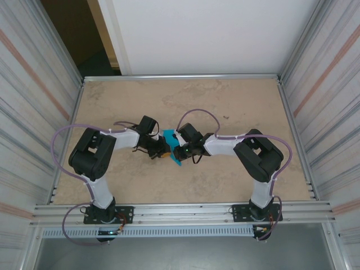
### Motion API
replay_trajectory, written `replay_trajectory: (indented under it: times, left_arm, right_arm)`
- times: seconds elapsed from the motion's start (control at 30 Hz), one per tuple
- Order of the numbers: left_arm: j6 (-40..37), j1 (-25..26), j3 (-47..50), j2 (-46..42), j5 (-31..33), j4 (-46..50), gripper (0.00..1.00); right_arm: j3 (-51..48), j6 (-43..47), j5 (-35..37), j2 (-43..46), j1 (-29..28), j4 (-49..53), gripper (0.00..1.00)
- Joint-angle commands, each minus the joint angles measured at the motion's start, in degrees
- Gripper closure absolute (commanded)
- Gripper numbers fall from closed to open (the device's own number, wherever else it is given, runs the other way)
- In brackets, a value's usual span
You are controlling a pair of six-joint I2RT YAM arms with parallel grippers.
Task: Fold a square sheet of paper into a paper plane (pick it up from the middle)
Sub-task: Third fold the triangle at the center of the table.
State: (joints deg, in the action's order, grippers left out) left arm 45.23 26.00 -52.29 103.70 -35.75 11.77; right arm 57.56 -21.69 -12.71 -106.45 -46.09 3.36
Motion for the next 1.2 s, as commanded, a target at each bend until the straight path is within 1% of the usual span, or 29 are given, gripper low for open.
replay_trajectory:
  times: [0.0,0.1,0.23,0.3,0.37,0.43,0.53,0.67,0.8,0.97,1.17]
  left_arm:
    - [-1.4,0.3,-0.5,1.5,3.6,4.0,0.92]
    - [-1.9,0.4,-0.1,1.7,5.4,5.1,0.93]
    - [-1.9,0.3,0.4,2.2,6.0,4.8,0.93]
    - [-1.8,0.3,0.5,2.5,5.9,4.4,0.93]
    - [-1.8,0.3,0.5,2.7,5.9,4.2,0.93]
    - [-1.7,0.2,0.7,2.6,5.8,4.0,0.93]
    - [-1.7,0.3,0.9,2.5,5.9,3.6,0.93]
    - [-1.7,0.3,1.2,2.6,5.7,3.0,0.93]
    - [-1.7,0.3,1.4,2.5,5.5,2.7,0.93]
    - [-2.1,0.2,1.4,2.4,5.3,2.8,0.93]
    - [-2.4,0.2,1.3,2.4,4.8,2.7,0.94]
  right_arm:
    - [-0.4,-1.7,1.4,-1.3,0.3,3.9,0.81]
    - [-0.6,-3.8,2.4,1.5,0.9,4.3,0.7]
    - [-2.6,-6.8,3.6,7.0,2.4,4.5,0.57]
    - [-4.4,-8.5,4.0,9.7,3.6,4.4,0.53]
    - [-5.8,-9.7,2.8,11.8,4.3,4.1,0.53]
    - [-6.5,-10.6,1.3,13.3,4.3,4.0,0.54]
    - [-6.9,-12.2,-2.7,13.8,4.0,2.8,0.61]
    - [-5.5,-13.4,-6.8,11.3,2.3,1.3,0.73]
    - [-2.5,-14.1,-8.8,7.3,0.9,1.1,0.84]
    - [-0.7,-15.5,-10.9,3.6,0.6,-0.7,0.9]
    - [0.3,-15.9,-12.7,0.9,1.8,-1.4,0.92]
